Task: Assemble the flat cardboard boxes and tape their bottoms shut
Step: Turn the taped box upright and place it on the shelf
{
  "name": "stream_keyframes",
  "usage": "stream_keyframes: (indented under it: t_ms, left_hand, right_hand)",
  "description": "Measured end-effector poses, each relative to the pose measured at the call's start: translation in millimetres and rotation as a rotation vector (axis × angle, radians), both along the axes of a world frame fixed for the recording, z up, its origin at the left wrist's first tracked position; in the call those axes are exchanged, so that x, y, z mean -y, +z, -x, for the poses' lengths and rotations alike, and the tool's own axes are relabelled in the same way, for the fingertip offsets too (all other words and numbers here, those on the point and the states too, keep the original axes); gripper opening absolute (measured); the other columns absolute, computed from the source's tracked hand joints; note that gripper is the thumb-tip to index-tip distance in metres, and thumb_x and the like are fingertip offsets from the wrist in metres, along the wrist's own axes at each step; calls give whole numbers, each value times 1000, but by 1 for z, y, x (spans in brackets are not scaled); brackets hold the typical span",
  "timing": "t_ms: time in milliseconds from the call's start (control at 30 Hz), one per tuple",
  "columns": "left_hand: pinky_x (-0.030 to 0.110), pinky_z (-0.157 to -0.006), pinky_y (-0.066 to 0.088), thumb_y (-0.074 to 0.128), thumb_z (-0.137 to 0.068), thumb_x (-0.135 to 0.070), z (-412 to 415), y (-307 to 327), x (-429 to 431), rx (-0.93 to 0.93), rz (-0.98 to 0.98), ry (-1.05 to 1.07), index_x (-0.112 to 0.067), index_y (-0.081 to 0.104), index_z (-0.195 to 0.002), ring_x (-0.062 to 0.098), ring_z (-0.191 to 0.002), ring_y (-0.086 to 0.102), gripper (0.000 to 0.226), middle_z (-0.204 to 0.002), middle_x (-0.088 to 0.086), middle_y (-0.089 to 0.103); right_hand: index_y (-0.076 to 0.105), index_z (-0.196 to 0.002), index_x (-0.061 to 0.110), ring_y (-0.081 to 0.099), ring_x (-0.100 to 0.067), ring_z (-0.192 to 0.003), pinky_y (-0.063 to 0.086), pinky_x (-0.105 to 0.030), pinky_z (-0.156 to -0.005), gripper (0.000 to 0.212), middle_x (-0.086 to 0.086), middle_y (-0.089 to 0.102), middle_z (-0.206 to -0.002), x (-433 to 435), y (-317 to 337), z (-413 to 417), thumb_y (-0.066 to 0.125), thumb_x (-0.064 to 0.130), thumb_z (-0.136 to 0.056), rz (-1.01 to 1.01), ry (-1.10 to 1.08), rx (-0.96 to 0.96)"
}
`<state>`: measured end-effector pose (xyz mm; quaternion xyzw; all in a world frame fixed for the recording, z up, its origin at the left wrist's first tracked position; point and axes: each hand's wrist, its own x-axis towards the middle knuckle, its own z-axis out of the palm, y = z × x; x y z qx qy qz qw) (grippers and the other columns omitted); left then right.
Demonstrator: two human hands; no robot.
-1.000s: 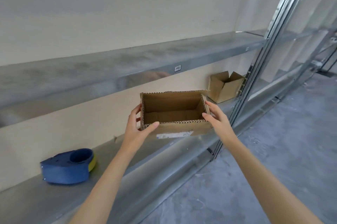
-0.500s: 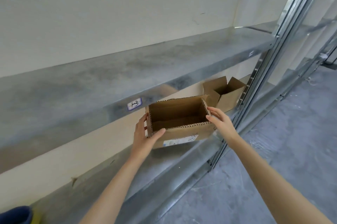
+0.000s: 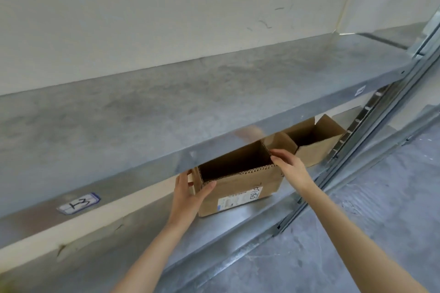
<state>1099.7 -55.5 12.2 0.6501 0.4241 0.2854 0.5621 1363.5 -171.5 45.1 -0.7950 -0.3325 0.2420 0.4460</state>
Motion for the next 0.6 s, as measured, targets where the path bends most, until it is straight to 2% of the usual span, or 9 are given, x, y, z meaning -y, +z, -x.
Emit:
stream_keyframes:
  t_ms: [67,133,200,300,467,600]
  left_hand:
    - [19,-91,41,72,-66,-65,-4,1,5,16,-10,36,-46,39,-137,6,-123,47,80,-140,-17,43]
    - [18,-88,40,74,-71,-57,-10,2,13,29,-9,82,-43,39,-140,6,-122,47,79,-140,-17,43]
    - [23,-92,41,75,-75,-49,-16,3,23,46,-12,140,-40,39,-141,6,-121,48,76,-141,-15,44]
    - [27,-98,40,75,-73,-51,-26,6,38,77,-14,239,-41,43,-139,-2,-117,49,73,-139,-13,45]
    - [41,-109,43,77,-84,-31,-38,7,53,76,9,368,-36,50,-135,15,-124,52,58,-135,-3,52]
    - [46,-107,44,76,-85,-28,-43,8,60,57,38,396,-34,51,-134,19,-120,56,55,-132,-4,56]
  right_hand:
    - [63,-124,21,57,-15,-115,44,-31,-100,26,4,65,-119,-6,-1,-8,56,25,-99,3,27,17]
    - [62,-126,19,56,-16,-115,43,-36,-104,28,3,63,-121,-9,-3,-17,55,25,-100,24,78,53]
    - [59,-128,20,54,-14,-113,43,-33,-100,28,4,62,-119,-11,-4,-23,53,27,-101,37,128,87]
    - [57,-128,20,52,-11,-106,39,-27,-90,29,6,60,-115,-11,-5,-30,51,31,-102,44,196,123]
    - [56,-130,16,50,-9,-109,35,-22,-91,31,6,57,-117,-8,-5,-40,52,27,-102,2,253,31]
    - [58,-130,16,52,-10,-112,36,-23,-92,29,4,59,-120,-7,-2,-47,52,21,-102,-25,286,-29]
